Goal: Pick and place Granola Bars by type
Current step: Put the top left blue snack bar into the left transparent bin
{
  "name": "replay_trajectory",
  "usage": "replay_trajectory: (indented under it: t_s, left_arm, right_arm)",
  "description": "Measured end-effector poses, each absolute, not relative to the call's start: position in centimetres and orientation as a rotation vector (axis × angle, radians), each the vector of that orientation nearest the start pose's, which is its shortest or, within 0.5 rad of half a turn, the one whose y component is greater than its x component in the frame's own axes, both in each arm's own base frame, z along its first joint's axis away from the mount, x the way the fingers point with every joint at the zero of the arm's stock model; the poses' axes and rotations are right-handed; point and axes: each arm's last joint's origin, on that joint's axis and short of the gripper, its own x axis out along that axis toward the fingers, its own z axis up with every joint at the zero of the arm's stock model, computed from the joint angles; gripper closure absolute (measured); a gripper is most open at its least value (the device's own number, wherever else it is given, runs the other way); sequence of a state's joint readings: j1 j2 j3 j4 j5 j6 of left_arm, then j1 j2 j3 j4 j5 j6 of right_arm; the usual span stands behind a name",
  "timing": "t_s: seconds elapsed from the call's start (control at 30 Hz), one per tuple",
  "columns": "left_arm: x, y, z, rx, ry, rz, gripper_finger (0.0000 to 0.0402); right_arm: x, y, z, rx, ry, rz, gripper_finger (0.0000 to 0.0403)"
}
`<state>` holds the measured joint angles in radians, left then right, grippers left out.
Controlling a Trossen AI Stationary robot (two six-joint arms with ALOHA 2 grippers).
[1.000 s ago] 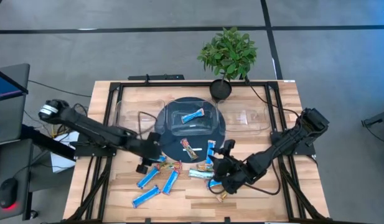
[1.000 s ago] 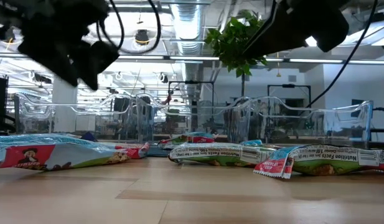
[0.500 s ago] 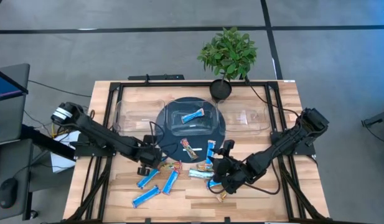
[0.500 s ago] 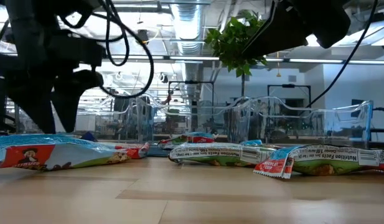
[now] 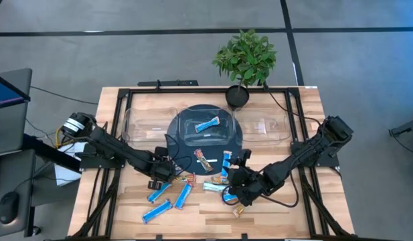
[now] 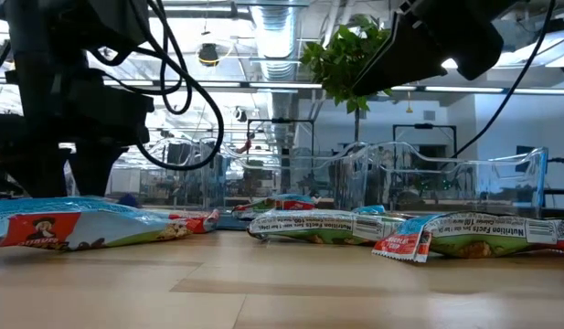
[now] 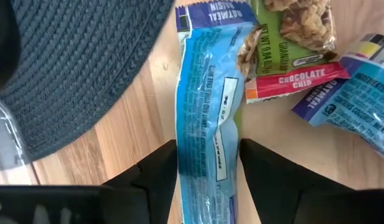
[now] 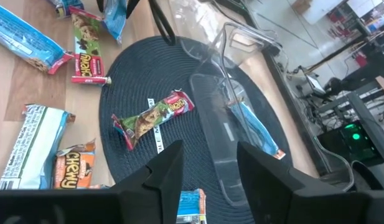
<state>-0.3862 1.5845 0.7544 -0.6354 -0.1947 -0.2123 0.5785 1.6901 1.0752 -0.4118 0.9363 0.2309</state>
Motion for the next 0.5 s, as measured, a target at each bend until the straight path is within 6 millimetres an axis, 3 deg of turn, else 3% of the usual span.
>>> replay_trajectory:
  t_s: [0.5]
  left_arm:
    - [23.01,-8.73,14.25,0.270,1.394,-0.029,0.0354]
  right_arm:
    - [28.87,16.08,20.01,-0.496,0.703,-0.404,0.0265]
